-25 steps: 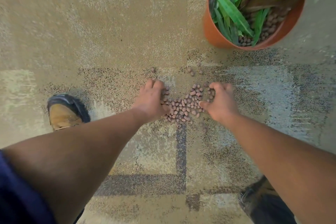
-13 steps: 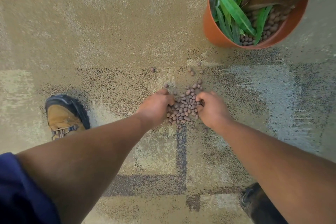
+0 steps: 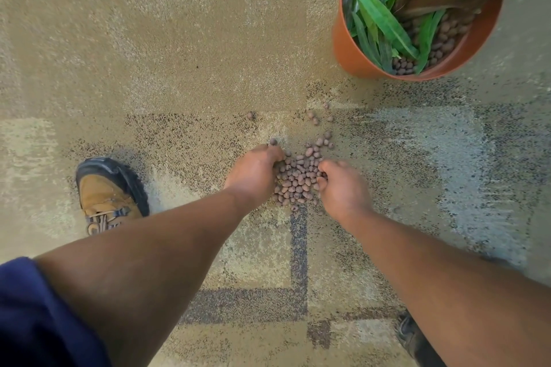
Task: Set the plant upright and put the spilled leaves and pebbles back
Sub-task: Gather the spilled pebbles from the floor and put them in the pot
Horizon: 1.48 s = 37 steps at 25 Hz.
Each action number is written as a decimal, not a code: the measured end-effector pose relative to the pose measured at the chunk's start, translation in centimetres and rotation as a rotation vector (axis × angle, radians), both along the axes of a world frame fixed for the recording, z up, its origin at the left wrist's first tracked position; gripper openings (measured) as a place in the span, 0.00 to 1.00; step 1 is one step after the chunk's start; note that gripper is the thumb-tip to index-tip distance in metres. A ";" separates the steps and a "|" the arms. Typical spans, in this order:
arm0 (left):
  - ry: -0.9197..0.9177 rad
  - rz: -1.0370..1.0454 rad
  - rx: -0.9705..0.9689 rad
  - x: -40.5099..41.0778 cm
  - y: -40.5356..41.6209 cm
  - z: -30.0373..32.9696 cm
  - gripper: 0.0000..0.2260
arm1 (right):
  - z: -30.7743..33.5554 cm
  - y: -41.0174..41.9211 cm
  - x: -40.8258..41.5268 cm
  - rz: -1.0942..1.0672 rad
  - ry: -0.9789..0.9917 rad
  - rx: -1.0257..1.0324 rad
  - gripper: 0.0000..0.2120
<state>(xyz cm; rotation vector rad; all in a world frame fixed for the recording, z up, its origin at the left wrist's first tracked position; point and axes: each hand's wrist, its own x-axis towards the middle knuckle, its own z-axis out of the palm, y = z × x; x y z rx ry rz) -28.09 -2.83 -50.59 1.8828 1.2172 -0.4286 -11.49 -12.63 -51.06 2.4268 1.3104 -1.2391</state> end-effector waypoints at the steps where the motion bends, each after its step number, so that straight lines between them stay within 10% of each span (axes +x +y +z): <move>1: 0.008 -0.022 -0.006 0.0 0.0 0.0 0.09 | 0.1 0.1 -0.1 0.002 0.005 -0.006 0.09; 15: 0.010 0.080 -0.067 0.3 0.1 0.7 0.11 | 0.9 0.0 -0.4 -0.552 0.122 -0.009 0.13; 22: -0.573 0.339 0.112 7.9 3.1 8.2 0.08 | 9.2 4.8 3.1 -0.897 0.409 0.366 0.11; 26: -0.755 0.318 0.338 14.0 8.8 10.7 0.07 | 13.5 10.4 8.2 -0.912 0.437 0.772 0.08; 32: -0.427 0.142 0.147 16.4 11.0 9.0 0.16 | 11.5 12.7 10.0 -0.945 0.339 0.663 0.12; 37: -0.653 0.229 0.245 13.6 8.9 8.8 0.13 | 10.3 9.4 8.7 -0.734 0.094 0.778 0.13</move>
